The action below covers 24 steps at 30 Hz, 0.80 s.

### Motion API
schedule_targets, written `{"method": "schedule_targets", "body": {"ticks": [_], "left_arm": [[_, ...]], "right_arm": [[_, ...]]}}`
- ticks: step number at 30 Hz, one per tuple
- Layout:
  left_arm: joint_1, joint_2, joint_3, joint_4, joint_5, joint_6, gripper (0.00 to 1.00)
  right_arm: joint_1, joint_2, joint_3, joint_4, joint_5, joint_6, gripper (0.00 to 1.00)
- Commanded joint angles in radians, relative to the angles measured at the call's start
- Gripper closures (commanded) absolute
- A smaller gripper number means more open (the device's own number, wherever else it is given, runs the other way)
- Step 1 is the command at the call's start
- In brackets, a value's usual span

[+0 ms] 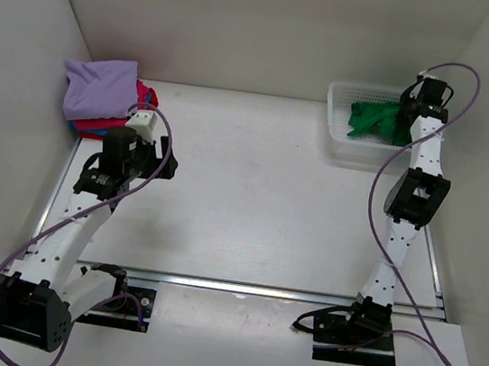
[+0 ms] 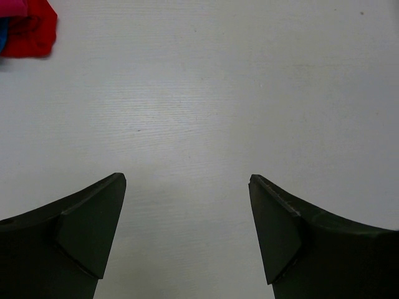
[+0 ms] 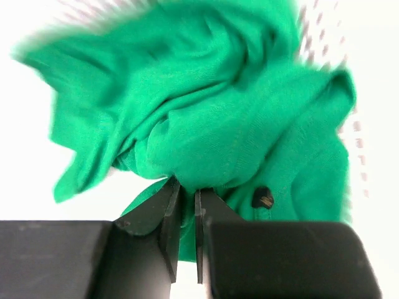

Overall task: Fold and stack the t-shirts
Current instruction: Grab crumpled tshirt from bin with the right arm, then move the tshirt to the center of the board

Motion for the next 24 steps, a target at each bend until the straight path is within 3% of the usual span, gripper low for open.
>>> {"method": "schedule_targets", "body": {"ticks": [1, 4, 7, 13, 18, 20, 24], "left_arm": [[-0.003, -0.055, -0.03, 0.041, 0.032, -0.015, 0.08], [-0.001, -0.069, -0.065, 0.069, 0.02, -0.004, 0.07], [-0.006, -0.09, -0.104, 0.112, 0.04, -0.046, 0.07], [-0.02, -0.205, -0.171, 0.13, 0.055, -0.118, 0.07], [-0.014, -0.283, -0.174, 0.089, 0.04, -0.107, 0.07], [-0.011, -0.305, -0.164, 0.063, 0.031, -0.102, 0.06], [-0.003, -0.314, -0.129, 0.029, 0.003, -0.098, 0.04]], "right_arm": [[0.047, -0.316, 0.053, 0.078, -0.064, 0.015, 1.0], [0.089, -0.493, 0.005, 0.06, -0.101, 0.028, 1.0], [0.207, -0.677, -0.073, 0.058, -0.04, -0.017, 1.0], [0.523, -0.984, -0.269, 0.101, 0.164, -0.056, 1.0], [0.88, -1.173, -0.482, 0.194, 0.362, -0.13, 1.0], [0.91, -1.211, -0.547, 0.213, 0.34, -0.056, 1.0], [0.853, -1.228, -0.707, 0.237, 0.229, 0.021, 0.99]]}}
